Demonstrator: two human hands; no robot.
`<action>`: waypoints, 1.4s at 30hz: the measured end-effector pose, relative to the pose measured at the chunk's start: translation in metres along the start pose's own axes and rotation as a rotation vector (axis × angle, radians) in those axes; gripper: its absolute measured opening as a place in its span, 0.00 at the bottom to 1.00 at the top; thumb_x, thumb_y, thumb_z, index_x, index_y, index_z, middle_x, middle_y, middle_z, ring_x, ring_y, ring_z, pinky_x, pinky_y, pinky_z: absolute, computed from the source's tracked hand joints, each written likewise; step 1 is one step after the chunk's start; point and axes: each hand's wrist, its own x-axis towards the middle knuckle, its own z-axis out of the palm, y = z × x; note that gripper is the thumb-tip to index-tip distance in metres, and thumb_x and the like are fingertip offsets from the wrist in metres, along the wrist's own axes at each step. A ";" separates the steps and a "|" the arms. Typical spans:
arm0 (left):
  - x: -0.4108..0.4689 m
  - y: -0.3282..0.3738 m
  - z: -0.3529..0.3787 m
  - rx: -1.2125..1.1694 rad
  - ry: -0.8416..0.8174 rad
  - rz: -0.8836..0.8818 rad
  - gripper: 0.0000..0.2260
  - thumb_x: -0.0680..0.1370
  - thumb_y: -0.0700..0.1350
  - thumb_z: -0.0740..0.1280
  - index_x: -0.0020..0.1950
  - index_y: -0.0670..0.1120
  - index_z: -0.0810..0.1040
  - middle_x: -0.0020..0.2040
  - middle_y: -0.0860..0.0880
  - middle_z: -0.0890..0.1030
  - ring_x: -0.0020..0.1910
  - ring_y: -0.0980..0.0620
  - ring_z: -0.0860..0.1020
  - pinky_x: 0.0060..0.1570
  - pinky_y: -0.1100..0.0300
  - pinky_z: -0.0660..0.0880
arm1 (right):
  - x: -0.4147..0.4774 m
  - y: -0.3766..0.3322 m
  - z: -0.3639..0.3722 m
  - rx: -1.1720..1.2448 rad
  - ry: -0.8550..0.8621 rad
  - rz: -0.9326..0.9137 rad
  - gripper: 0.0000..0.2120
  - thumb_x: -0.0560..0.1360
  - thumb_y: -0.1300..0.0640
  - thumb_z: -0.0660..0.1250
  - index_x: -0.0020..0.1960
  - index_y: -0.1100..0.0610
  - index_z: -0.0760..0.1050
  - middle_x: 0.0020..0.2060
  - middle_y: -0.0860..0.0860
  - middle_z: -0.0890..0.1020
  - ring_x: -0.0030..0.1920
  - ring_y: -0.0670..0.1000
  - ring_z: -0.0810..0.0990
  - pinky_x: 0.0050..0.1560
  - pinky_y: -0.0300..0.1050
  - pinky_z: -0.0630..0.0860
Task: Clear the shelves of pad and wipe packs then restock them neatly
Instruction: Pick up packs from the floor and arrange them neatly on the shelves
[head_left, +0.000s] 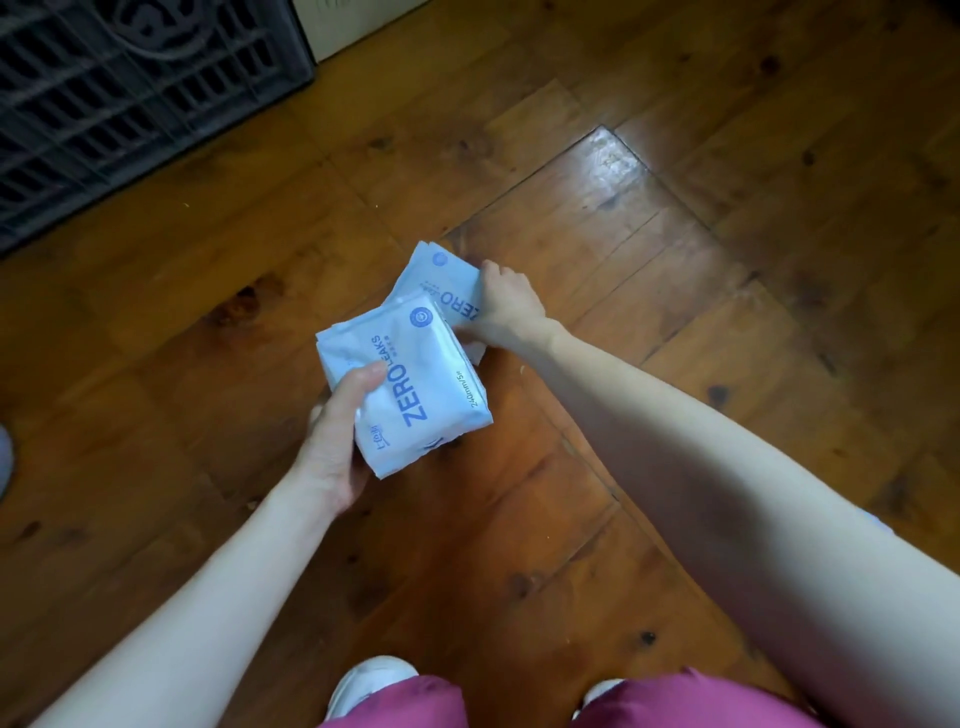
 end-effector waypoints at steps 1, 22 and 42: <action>-0.001 0.000 0.001 0.004 -0.005 0.001 0.23 0.60 0.51 0.72 0.55 0.50 0.79 0.50 0.48 0.84 0.45 0.49 0.83 0.41 0.50 0.80 | -0.001 0.002 0.000 -0.003 -0.001 0.048 0.37 0.63 0.40 0.75 0.62 0.60 0.66 0.57 0.56 0.73 0.59 0.57 0.72 0.52 0.48 0.69; -0.198 0.077 0.194 0.325 -0.211 -0.133 0.19 0.64 0.45 0.69 0.54 0.44 0.76 0.43 0.48 0.85 0.39 0.50 0.84 0.40 0.54 0.81 | -0.356 0.066 -0.202 1.390 0.372 0.860 0.06 0.71 0.60 0.72 0.47 0.59 0.78 0.39 0.52 0.82 0.28 0.43 0.80 0.26 0.35 0.73; -0.653 0.194 0.451 0.599 -0.977 -0.274 0.23 0.65 0.48 0.70 0.59 0.46 0.77 0.52 0.44 0.83 0.48 0.45 0.83 0.48 0.46 0.79 | -0.819 -0.026 -0.510 1.647 1.269 0.999 0.18 0.70 0.55 0.72 0.58 0.59 0.76 0.48 0.56 0.83 0.43 0.51 0.83 0.42 0.45 0.80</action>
